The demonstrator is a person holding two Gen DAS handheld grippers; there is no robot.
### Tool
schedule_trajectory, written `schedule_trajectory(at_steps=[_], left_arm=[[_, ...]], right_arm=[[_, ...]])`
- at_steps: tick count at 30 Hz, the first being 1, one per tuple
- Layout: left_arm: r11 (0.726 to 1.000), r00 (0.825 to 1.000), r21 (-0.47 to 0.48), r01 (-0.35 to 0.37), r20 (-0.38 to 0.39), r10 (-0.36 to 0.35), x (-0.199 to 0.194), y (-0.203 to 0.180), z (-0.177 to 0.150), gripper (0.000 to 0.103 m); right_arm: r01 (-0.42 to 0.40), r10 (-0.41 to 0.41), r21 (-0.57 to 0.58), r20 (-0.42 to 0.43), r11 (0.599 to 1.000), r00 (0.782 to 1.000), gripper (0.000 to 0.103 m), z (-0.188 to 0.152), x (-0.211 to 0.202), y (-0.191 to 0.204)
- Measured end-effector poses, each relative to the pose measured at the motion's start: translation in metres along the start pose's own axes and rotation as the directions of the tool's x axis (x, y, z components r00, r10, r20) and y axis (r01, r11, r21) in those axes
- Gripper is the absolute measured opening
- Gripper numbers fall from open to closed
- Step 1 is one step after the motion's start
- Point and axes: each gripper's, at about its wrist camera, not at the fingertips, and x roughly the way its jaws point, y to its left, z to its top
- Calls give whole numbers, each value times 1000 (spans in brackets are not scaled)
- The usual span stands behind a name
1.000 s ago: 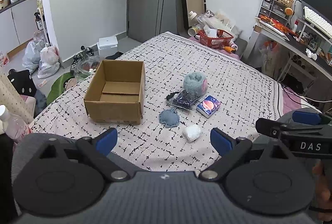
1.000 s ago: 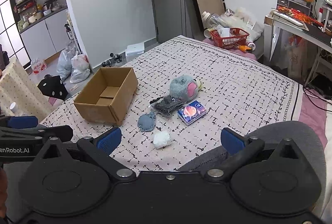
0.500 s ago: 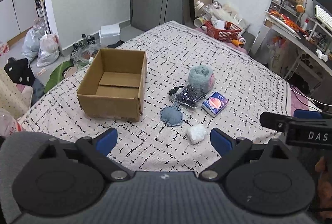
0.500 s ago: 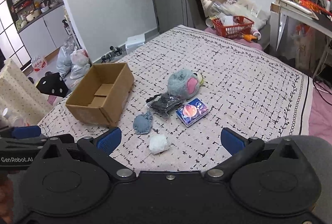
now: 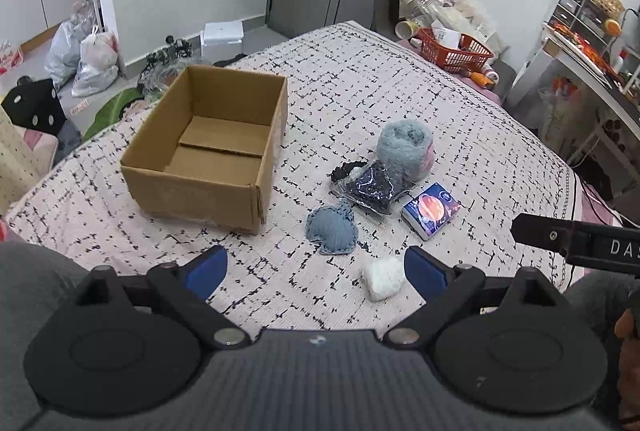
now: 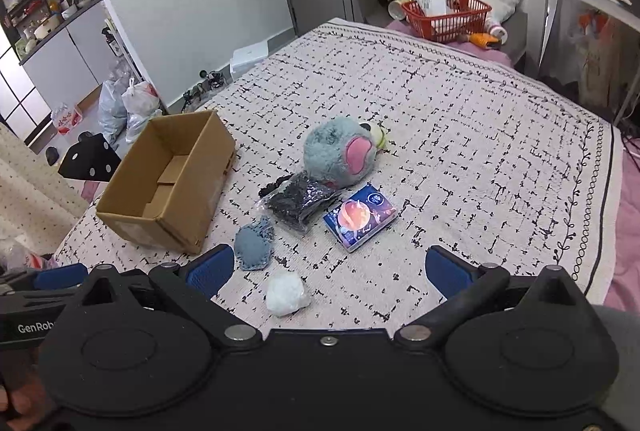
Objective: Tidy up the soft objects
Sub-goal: 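Grasp the white cotton ball with the left tool while the right tool grasps the blue tissue pack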
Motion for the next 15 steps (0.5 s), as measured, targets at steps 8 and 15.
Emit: schedule_trajectory(at_steps=[8,15], left_arm=[[999,999,-33,10,-43,-11,33,-9,5,93],[999,997,-48,9,-80,-13,61,-22,7,92]], right_arm=[[-20,22,29,-67,999,998,103,18,27,-12],[-20,25,41,-139,999,990,103,34,52,-23]])
